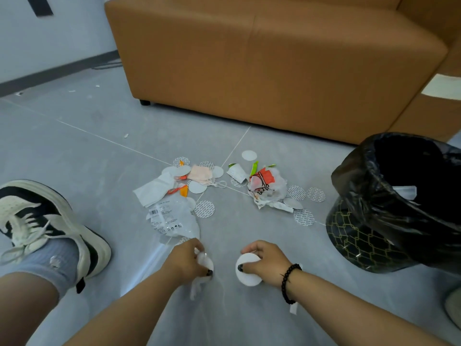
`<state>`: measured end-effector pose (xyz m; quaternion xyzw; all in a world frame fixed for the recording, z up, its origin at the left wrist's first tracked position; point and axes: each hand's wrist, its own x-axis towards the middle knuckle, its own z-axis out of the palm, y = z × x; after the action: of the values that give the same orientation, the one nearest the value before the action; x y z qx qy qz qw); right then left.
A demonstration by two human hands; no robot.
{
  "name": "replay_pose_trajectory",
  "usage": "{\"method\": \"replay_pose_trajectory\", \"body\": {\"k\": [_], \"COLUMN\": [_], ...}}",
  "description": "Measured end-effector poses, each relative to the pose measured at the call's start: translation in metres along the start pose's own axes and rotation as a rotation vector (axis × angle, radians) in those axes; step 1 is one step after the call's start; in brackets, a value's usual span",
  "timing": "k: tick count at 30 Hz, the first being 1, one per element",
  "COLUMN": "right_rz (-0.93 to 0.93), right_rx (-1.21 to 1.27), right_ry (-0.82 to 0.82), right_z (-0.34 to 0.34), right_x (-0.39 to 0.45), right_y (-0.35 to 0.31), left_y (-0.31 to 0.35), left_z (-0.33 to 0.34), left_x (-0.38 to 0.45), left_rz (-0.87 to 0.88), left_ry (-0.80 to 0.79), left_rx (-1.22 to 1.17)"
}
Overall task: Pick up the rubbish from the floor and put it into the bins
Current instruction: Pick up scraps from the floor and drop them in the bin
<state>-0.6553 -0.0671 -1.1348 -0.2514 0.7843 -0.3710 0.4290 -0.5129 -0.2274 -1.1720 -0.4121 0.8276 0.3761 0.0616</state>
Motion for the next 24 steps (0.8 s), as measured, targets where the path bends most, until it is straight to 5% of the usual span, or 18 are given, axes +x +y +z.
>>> {"method": "replay_pose_trajectory", "body": {"k": [3, 9, 14, 18, 24], "right_rz": [0.021, 0.032, -0.004, -0.051, -0.159], "right_rx": [0.019, -0.062, -0.124, -0.047, -0.187], "right_ry": [0.027, 0.013, 0.027, 0.093, 0.266], "right_z": [-0.007, -0.024, -0.053, -0.096, -0.171], "right_x": [-0.009, -0.041, -0.071, -0.092, -0.134], "right_y": [0.002, 0.022, 0.018, -0.009, -0.047], "left_y": [0.004, 0.014, 0.038, 0.087, 0.197], "left_z": [0.003, 0.008, 0.007, 0.012, 0.02], "left_x": [-0.008, -0.028, -0.048, -0.054, -0.091], "left_rz": [-0.013, -0.137, -0.038, 0.071, 0.131], "left_ry": [-0.043, 0.035, 0.005, -0.038, -0.136], "left_rx": [0.225, 0.154, 0.212, -0.031, -0.716]}}
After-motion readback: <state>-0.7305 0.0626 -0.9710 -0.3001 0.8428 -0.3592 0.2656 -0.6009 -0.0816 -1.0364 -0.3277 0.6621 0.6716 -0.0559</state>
